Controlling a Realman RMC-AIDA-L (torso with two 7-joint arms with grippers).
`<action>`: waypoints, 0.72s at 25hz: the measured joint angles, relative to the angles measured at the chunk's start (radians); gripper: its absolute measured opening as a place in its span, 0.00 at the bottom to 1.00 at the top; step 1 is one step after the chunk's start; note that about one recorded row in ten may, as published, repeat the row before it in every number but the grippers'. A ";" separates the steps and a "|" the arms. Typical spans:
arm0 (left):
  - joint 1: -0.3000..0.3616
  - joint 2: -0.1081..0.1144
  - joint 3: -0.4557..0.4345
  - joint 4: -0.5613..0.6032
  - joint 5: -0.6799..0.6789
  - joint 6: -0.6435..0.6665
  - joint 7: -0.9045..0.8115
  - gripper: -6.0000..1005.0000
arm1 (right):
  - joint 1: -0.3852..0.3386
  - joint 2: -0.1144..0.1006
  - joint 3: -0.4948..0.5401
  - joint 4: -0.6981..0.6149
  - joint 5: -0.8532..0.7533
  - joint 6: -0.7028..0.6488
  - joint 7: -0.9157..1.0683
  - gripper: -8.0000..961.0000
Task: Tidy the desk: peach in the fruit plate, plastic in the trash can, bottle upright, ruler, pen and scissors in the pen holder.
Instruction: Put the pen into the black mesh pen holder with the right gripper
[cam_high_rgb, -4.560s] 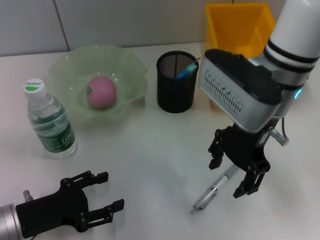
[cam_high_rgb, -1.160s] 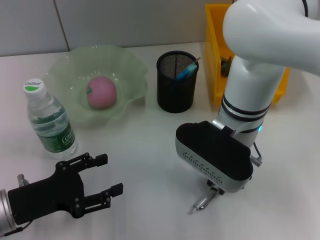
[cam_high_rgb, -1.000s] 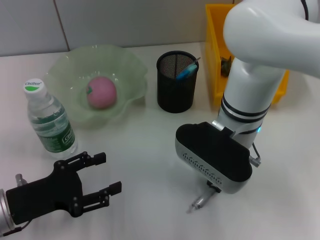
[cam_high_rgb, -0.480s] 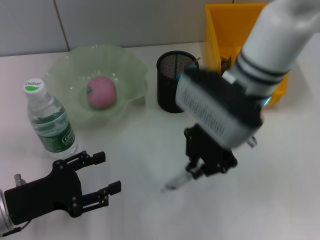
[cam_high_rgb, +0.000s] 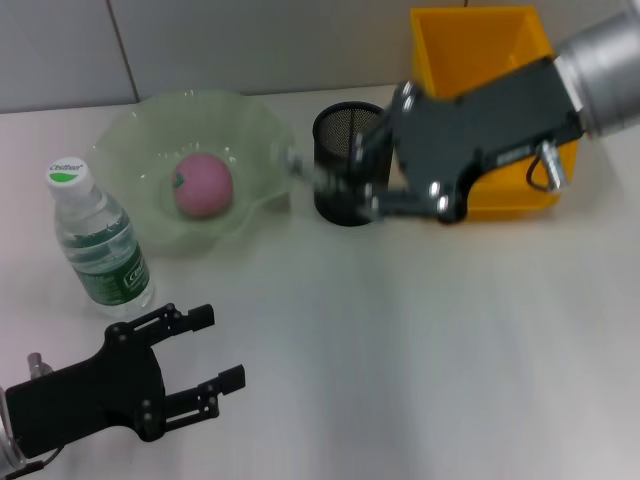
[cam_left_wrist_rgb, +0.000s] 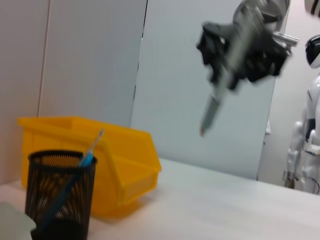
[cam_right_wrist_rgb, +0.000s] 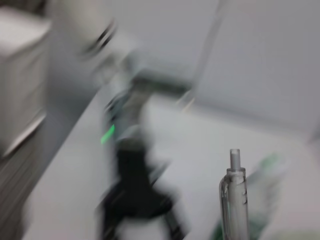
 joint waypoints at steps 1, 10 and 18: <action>0.003 0.000 0.000 -0.001 -0.009 0.005 0.003 0.78 | -0.023 0.000 0.014 0.015 0.050 0.030 0.001 0.14; 0.009 -0.002 -0.001 -0.005 -0.062 0.040 0.006 0.78 | -0.134 0.001 0.040 0.315 0.410 0.357 -0.060 0.14; 0.013 0.000 0.000 -0.003 -0.105 0.042 0.034 0.78 | -0.118 -0.001 0.035 0.421 0.457 0.607 -0.062 0.15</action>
